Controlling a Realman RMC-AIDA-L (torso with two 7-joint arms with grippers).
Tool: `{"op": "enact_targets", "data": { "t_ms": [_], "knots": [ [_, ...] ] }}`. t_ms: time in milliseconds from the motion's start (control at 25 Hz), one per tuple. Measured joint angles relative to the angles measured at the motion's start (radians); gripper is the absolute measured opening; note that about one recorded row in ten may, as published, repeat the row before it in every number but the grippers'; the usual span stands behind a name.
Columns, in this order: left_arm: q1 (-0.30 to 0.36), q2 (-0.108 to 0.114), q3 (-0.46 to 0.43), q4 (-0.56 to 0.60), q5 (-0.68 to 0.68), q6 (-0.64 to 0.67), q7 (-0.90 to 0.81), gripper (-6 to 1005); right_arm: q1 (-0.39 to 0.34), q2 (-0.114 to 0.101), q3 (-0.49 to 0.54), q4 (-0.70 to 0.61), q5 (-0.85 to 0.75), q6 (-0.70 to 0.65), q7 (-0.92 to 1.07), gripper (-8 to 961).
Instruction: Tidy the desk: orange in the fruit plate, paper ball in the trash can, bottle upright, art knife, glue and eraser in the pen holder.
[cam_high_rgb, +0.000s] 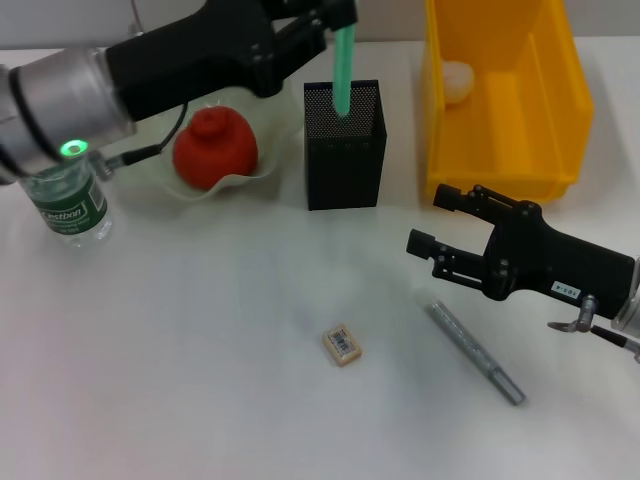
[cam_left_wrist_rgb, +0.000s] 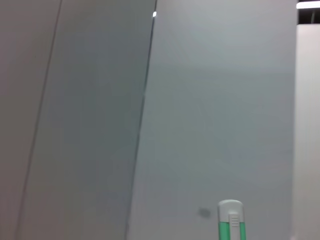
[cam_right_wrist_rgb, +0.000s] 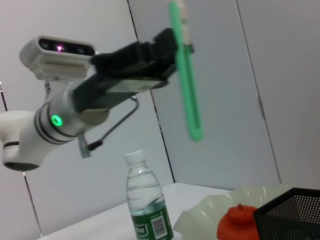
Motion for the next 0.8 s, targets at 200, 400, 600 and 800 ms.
{"op": "enact_targets", "data": {
  "t_ms": [200,400,600,800],
  "knots": [
    [-0.013,-0.002,0.028,-0.015,-0.003,-0.100,0.036,201,-0.004,0.001,0.000,0.018,0.000,0.000,0.000,759],
    [-0.011,-0.002,0.114,-0.016,-0.078,-0.206,0.089,202,-0.006,0.001,0.004,0.025,0.000,0.000,0.000,760],
    [-0.009,-0.002,0.236,-0.017,-0.186,-0.302,0.139,203,-0.001,0.001,0.005,0.035,0.000,0.000,0.000,760],
    [-0.019,-0.002,0.331,-0.018,-0.257,-0.398,0.174,204,0.002,0.001,0.009,0.038,0.000,0.002,0.001,760]
  ]
}}
